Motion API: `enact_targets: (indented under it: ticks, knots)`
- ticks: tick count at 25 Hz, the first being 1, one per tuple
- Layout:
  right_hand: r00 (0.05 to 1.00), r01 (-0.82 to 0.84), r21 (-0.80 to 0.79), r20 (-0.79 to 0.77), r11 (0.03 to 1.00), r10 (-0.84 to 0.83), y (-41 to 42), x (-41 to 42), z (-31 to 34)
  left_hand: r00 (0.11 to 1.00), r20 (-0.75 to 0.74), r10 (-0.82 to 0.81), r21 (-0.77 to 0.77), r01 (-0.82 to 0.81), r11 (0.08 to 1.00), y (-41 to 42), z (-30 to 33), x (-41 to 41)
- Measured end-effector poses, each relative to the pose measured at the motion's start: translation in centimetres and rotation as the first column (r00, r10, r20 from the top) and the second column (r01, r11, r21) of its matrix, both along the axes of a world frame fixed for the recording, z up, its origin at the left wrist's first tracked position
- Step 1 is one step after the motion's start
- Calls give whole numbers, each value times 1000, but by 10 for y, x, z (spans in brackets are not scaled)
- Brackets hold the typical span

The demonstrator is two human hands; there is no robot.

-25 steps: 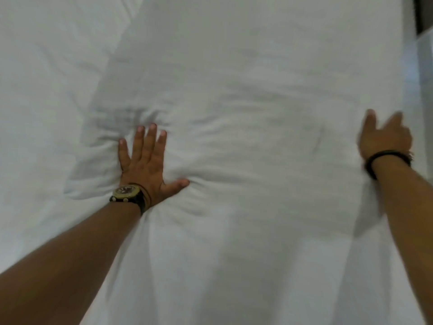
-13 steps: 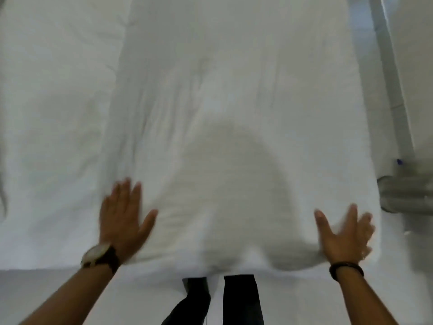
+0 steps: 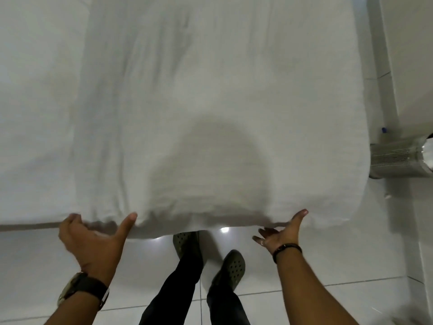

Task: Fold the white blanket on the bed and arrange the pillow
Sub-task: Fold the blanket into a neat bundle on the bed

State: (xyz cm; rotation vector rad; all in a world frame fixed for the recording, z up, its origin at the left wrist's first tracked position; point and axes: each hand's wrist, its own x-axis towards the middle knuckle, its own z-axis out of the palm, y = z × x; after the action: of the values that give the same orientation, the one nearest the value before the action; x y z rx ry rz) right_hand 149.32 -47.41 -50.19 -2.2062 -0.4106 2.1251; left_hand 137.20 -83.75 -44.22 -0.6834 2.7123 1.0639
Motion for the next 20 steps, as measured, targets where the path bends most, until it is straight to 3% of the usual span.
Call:
enact_targets:
  ticks: [3, 5, 9, 14, 17, 20]
  knots:
    - [976, 63, -16, -209, 998, -65, -22, -8, -19, 986, 166, -28, 336, -29, 942, -9, -16, 13]
    - [948, 88, 52, -311, 995, -67, -19, -13, -28, 955, 271, -121, 437, -10, 900, -17, -21, 17]
    - [936, 135, 104, -339, 985, -93, -8, 6, -33, 867, 463, -183, 505, -89, 859, -23, -28, 23]
    - [972, 61, 46, -230, 997, -49, -9, 22, -38, 819, 543, -187, 629, -249, 736, -37, 21, 56]
    - [934, 43, 106, -357, 993, -2, -23, 9, -42, 801, 560, -209, 677, -298, 673, -47, 57, 68]
    - [933, 46, 199, -358, 979, 29, -21, 14, -27, 801, 587, -113, 650, -384, 656, -48, 61, 80]
